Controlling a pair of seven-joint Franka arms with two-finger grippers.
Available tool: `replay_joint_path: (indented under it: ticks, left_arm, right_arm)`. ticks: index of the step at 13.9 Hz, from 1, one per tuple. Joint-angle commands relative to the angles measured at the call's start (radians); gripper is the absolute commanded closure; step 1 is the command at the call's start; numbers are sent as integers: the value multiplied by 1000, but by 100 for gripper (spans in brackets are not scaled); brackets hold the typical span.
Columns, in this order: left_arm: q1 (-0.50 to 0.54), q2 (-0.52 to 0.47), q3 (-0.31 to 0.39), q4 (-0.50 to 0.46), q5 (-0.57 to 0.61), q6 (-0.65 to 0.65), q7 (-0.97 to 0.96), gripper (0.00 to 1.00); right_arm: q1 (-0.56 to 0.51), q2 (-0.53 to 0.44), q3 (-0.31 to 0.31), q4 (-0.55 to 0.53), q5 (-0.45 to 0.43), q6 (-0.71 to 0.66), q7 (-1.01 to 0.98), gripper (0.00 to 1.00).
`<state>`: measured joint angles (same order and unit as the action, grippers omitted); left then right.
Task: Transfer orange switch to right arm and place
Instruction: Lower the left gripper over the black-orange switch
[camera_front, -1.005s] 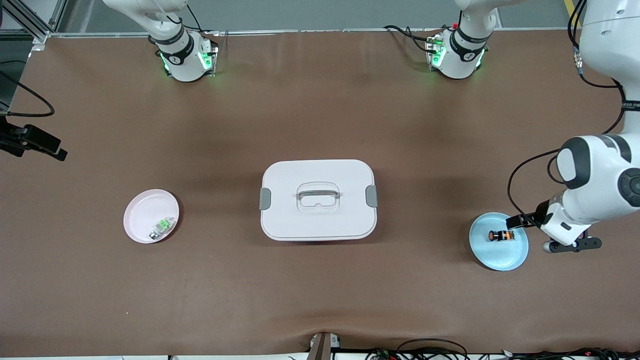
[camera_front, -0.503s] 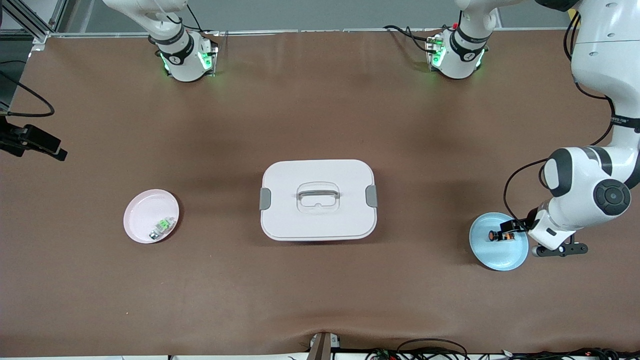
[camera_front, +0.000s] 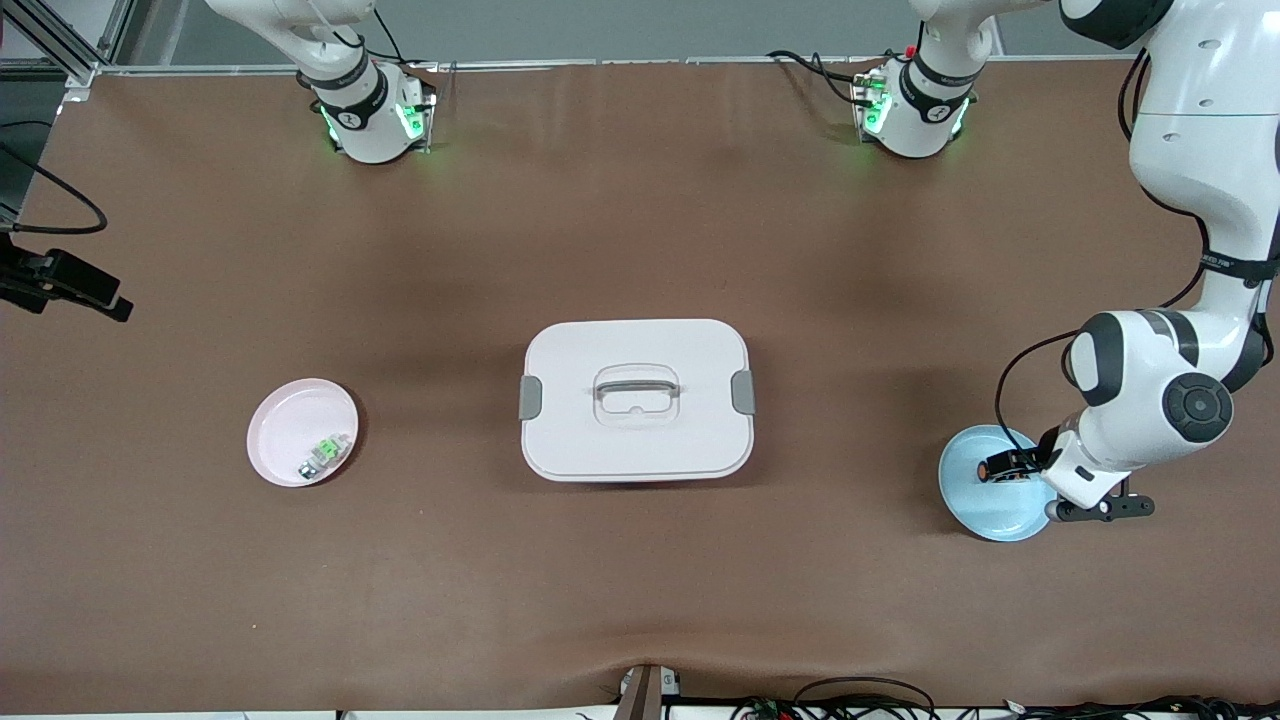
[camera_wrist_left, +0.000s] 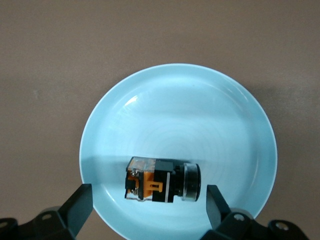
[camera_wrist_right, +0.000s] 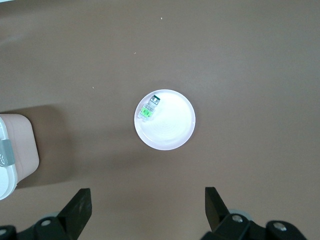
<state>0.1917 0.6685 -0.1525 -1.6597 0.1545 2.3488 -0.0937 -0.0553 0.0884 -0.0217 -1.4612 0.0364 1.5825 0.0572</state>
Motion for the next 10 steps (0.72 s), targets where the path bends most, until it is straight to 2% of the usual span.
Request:
replay_joint_path:
  ticks: [1,10]
  left_arm:
    - [-3,17,-2,14,11,21,-20,0]
    - [-3,43,-5,9,14,23,-15,0]
  right_arm:
    - [-17,-16,9,-8,14,-7,9,0]
    - [-17,-15,9,-8,14,-7,9,0]
